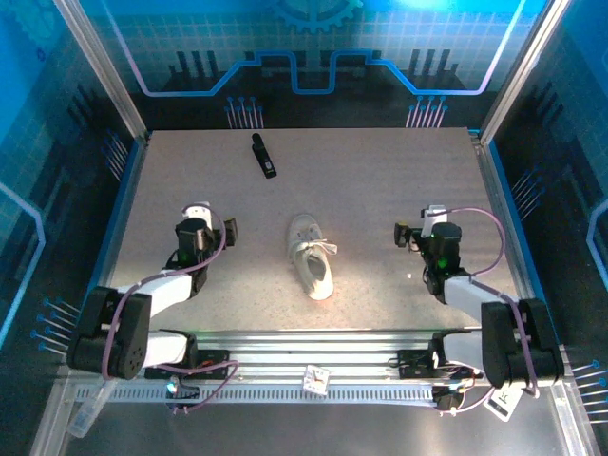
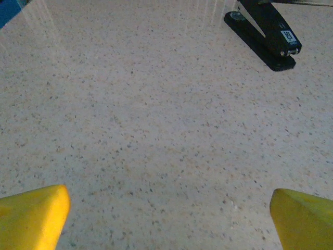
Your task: Tie the shoes
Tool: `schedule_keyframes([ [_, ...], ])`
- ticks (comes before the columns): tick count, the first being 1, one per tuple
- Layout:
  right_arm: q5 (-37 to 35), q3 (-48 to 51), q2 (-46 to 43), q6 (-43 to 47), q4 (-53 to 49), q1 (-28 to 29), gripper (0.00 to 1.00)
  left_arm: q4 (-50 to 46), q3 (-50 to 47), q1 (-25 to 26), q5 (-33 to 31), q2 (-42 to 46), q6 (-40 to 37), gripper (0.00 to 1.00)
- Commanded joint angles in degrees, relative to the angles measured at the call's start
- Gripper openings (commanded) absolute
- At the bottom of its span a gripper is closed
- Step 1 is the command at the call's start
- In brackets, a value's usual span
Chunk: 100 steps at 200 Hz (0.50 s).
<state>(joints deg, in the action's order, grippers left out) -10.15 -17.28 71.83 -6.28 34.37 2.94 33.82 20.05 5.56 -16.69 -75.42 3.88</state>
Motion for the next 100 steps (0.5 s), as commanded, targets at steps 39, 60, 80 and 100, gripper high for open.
schedule_keyframes([
  [39,2.74,0.30,16.84,3.58,28.78,-0.90,1.00,25.10,-1.80,-4.24,3.46,-12.35,-1.86,1.00],
  [60,2.10,-3.15,16.24,3.95,21.09,-0.46,1.00,24.22,-1.37,-4.58,4.90,-13.06,-1.93,0.99],
  [80,2.42,-4.52,16.36,5.08,18.56,0.39,1.00,19.55,1.40,-4.67,6.59,-13.22,-2.54,1.00],
  [100,2.49,-4.51,16.13,5.13,18.28,0.40,1.00,20.39,1.22,-4.68,6.67,-13.50,-2.77,0.99],
])
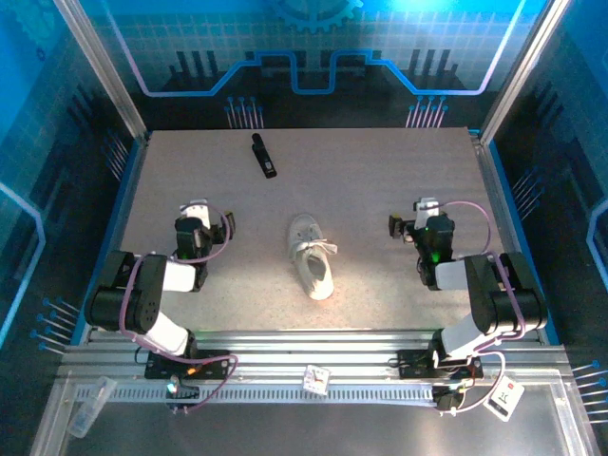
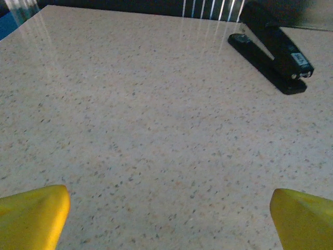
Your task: Tie the shoes
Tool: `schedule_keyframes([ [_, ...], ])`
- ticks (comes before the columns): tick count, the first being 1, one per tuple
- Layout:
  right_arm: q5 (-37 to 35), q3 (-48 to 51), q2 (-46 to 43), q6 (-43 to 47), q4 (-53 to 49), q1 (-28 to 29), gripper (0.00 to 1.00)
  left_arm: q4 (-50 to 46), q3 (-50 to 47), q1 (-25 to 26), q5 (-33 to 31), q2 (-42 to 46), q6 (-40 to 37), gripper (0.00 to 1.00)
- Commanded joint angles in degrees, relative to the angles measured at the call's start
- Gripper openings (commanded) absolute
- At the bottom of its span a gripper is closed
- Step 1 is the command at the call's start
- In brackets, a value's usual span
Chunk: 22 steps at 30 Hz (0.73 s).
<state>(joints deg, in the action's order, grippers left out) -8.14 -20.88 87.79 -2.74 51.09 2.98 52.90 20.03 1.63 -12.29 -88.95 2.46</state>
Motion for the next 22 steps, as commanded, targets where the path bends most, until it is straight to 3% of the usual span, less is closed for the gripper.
schedule_keyframes([
  [1,0.49,-0.91,0.18,1.59,1.51,0.36,1.00,1.49,1.20,-0.75,2.27,-0.03,-1.38,1.00],
  [22,6.45,-2.51,0.54,3.41,-1.25,0.15,1.00,1.22,1.31,-0.67,2.54,0.00,-1.49,1.00],
])
